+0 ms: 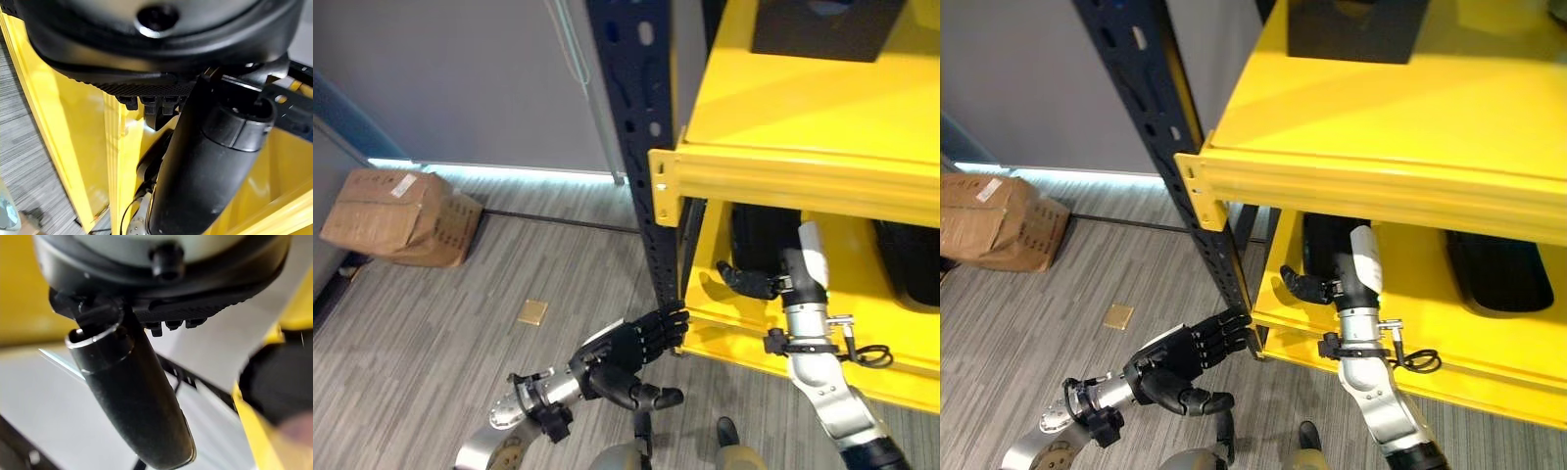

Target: Move parts from the plastic box to the shelf.

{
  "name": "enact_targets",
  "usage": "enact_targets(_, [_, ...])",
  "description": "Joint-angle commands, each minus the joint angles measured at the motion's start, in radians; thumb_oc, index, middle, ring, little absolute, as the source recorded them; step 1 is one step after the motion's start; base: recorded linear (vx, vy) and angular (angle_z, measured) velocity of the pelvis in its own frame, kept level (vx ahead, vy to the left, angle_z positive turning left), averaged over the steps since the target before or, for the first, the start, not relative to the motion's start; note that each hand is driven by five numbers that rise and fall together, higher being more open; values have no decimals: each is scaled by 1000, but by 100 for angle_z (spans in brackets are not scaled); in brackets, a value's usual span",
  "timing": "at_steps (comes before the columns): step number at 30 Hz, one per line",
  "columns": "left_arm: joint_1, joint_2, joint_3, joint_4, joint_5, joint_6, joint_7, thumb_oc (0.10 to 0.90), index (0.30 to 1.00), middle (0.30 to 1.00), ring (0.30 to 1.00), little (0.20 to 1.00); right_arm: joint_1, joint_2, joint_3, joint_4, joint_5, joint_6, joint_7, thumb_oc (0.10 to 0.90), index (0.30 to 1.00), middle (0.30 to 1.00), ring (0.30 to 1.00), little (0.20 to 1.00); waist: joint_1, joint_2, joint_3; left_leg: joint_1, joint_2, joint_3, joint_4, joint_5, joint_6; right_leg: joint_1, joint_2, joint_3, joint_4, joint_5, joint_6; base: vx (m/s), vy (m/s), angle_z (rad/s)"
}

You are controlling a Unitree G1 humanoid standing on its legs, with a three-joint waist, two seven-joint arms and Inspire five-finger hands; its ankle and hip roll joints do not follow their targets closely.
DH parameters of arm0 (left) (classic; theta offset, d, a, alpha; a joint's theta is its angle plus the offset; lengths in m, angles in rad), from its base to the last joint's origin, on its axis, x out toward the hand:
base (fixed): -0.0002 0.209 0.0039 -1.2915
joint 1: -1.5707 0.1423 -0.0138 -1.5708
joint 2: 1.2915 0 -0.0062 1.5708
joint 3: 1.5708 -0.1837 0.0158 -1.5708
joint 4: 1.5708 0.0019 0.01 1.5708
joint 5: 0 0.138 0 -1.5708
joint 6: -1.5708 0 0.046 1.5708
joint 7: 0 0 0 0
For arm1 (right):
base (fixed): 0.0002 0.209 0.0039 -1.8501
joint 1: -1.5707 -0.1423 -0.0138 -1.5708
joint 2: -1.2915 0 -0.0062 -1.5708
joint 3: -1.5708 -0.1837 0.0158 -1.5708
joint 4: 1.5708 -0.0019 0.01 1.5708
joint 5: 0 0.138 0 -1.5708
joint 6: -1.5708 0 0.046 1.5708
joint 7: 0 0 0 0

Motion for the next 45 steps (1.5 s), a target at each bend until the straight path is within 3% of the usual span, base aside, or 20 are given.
enact_targets(1, [-29, -36, 59, -102, -79, -116, -4, 900, 1000, 1000, 1000, 1000, -61, -39, -38, -128, 4, -124, -2, 900, 1000, 1000, 1000, 1000, 2, -19, -60, 89, 21, 27, 7, -144, -1, -82, 28, -14, 134, -55, -27, -46, -51, -8])
enact_targets(9, [7, -27, 96, -125, -91, -162, 53, 900, 1000, 1000, 1000, 1000, 53, -87, -57, -191, 50, -175, 33, 900, 1000, 1000, 1000, 1000, -31, -26, -55, 88, 41, 44, -3, -132, -21, -87, 54, 6, 90, -41, -35, -61, -93, -13])
enact_targets(21, [38, -46, 118, -126, -113, -206, 86, 900, 1000, 1000, 1000, 1000, 73, -145, -82, -176, 61, -168, 34, 900, 1000, 1000, 1000, 1000, -22, -27, -25, 48, 85, 59, 36, -95, -59, -93, 92, -17, 71, -44, -72, -54, -95, -1])
enact_targets(23, [49, -46, 130, -116, -116, -205, 50, 900, 1000, 1000, 1000, 1000, 105, -149, -115, -158, 57, -171, 16, 900, 1000, 1000, 1000, 1000, -33, -34, -23, 37, 59, 109, 120, -144, -44, -90, 85, -32, 74, -41, -74, -96, -58, 13])
enact_targets(24, [52, -44, 133, -117, -118, -202, 42, 900, 1000, 1000, 1000, 1000, 119, -144, -125, -145, 63, -157, -4, 900, 1000, 1000, 1000, 1000, -39, -46, -23, 23, 21, 144, 223, -198, -18, -93, 79, -37, 78, -35, -77, -72, -36, 31])
enact_targets(27, [50, -45, 134, -124, -114, -193, 43, 900, 1000, 1000, 1000, 1000, 130, -132, -126, -134, 65, -148, -25, 900, 1000, 1000, 1000, 1000, -40, -57, -24, -1, -18, 151, 314, -230, 3, -91, 78, -39, 76, -23, -79, -46, -33, 25])
enact_targets(29, [44, -40, 130, -135, -110, -183, 62, 900, 1000, 1000, 1000, 1000, 136, -113, -110, -126, 76, -138, -44, 900, 1000, 1000, 1000, 1000, -38, -69, -27, -19, -90, 141, 378, -289, 38, -93, 93, -21, 79, -10, -73, -23, -7, 6])
enact_targets(31, [40, -37, 122, -142, -105, -180, 77, 900, 1000, 1000, 1000, 1000, 136, -99, -93, -124, 94, -127, -52, 900, 1000, 1000, 1000, 1000, -41, -69, -34, 3, -111, 152, 323, -315, 58, -99, 108, -13, 84, -8, -64, -3, 36, -8])
enact_targets(32, [37, -33, 105, -144, -99, -185, 105, 900, 1000, 1000, 1000, 1000, 128, -75, -56, -112, 83, -114, -66, 900, 1000, 1000, 1000, 1000, -43, -69, -46, 42, -116, 115, 215, -283, 74, -119, 133, 16, 100, -7, -53, -4, 57, -7])
enact_targets(35, [27, -23, 94, -144, -105, -190, 107, 900, 1000, 1000, 1000, 1000, 123, -61, -39, -88, 108, -107, -81, 900, 1000, 1000, 1000, 1000, -39, -79, -43, 64, -116, 62, 150, -245, 83, -141, 152, 41, 122, 1, -41, -47, 47, -19])
enact_targets(39, [26, -17, 87, -141, -112, -190, 100, 900, 1000, 1000, 1000, 1000, 115, -60, -45, -61, 31, -107, -93, 900, 1000, 1000, 1000, 1000, -34, -88, -42, 85, -115, 24, 88, -218, 86, -147, 166, 54, 120, 12, -34, -35, 42, -4])
enact_targets(45, [24, -15, 74, -128, -124, -191, 77, 900, 1000, 1000, 1000, 1000, 123, -72, -51, -62, 61, -71, -69, 900, 1000, 1000, 1000, 1000, -29, -102, -46, 91, -116, 14, 46, -202, 91, -148, 179, 61, 110, 13, -36, -37, 41, -7])
